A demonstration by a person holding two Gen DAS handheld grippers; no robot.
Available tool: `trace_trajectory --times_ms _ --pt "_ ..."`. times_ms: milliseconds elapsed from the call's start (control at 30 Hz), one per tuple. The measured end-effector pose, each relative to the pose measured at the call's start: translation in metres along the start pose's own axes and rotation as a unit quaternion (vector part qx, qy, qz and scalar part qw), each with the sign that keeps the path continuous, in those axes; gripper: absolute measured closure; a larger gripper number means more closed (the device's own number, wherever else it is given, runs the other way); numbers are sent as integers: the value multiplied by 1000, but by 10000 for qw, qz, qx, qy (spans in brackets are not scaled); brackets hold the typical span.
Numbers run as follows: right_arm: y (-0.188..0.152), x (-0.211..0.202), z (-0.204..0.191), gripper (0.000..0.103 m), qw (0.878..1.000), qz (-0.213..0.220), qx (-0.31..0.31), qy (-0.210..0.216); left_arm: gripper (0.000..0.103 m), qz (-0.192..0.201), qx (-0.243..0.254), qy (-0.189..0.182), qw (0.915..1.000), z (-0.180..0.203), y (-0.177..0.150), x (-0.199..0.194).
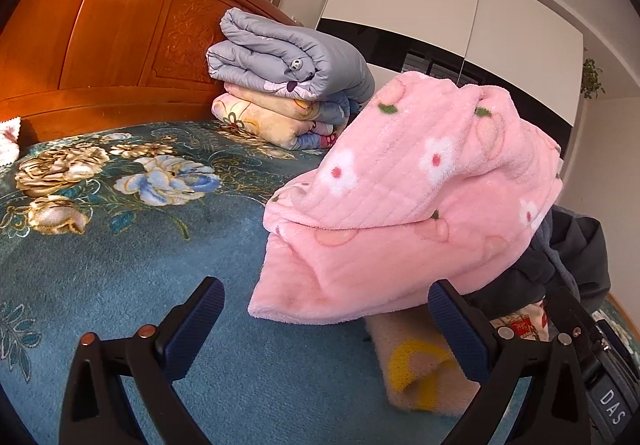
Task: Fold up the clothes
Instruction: 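Grasp the pink fleece garment on the clothes pile with the right gripper, then pull the pink garment off the pile and spread it on the bedspread with the right gripper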
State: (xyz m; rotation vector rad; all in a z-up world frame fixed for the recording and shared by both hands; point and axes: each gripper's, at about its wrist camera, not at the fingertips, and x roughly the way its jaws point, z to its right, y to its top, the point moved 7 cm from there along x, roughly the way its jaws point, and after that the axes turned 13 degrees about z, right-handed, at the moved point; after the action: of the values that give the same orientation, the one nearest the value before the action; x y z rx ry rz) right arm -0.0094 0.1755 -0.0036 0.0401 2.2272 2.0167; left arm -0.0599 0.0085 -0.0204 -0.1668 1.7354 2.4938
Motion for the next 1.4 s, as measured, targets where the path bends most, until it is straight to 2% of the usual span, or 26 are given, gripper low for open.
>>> trace_trajectory --times_ms 267,367,533,667,767,833,900,967,1033,1100,1133,1167,1200,1233,1267,1333,1400 --pt "-1 2 -5 0 10000 -6 13 63 0 6 -26 29 10000 -12 9 1" --pt "0 2 -8 0 9999 10 -5 115 0 -111 -110 14 9999 -20 17 -2" --pt "4 2 -10 0 9990 42 224 393 0 -254 279 47 9993 -37 36 -18" --pt "12 14 -19 0 9973 -31 489 550 0 -218 434 166 9987 -55 46 -32" --pt "31 38 -41 0 9964 -155 121 828 0 -186 531 263 9981 -68 53 -43" --pt "51 56 -52 0 9958 -302 -67 865 0 -164 596 327 9975 -77 57 -50" --pt "80 73 -57 0 9960 -304 -51 844 0 -143 661 392 9969 -86 62 -57" --pt "104 93 -63 0 9956 -489 -5 805 0 -121 726 456 9962 -95 66 -64" --pt "129 108 -70 2 9942 -550 280 877 0 -123 755 505 9958 -103 69 -70" --pt "140 126 -71 21 9926 -806 593 691 0 -169 718 525 9959 -108 67 -76" --pt "139 136 -71 38 9899 -1020 772 618 0 -192 699 535 9959 -110 67 -79" --pt "134 145 -69 49 9852 -1294 979 550 0 -214 680 544 9960 -113 66 -82" --pt "128 154 -67 54 9796 -1541 1185 502 0 -237 661 554 9960 -115 65 -85" --pt "121 160 -65 69 9737 -1752 1377 469 0 -260 642 564 9960 -118 65 -88" --pt "116 161 -63 98 9694 -1878 1518 436 0 -264 666 594 9957 -121 64 -92" --pt "118 154 -59 97 9675 -1865 1663 392 0 -301 659 671 9951 -128 63 -102" --pt "135 140 -59 98 9692 -1688 1703 562 0 -334 584 706 9952 -135 63 -113"
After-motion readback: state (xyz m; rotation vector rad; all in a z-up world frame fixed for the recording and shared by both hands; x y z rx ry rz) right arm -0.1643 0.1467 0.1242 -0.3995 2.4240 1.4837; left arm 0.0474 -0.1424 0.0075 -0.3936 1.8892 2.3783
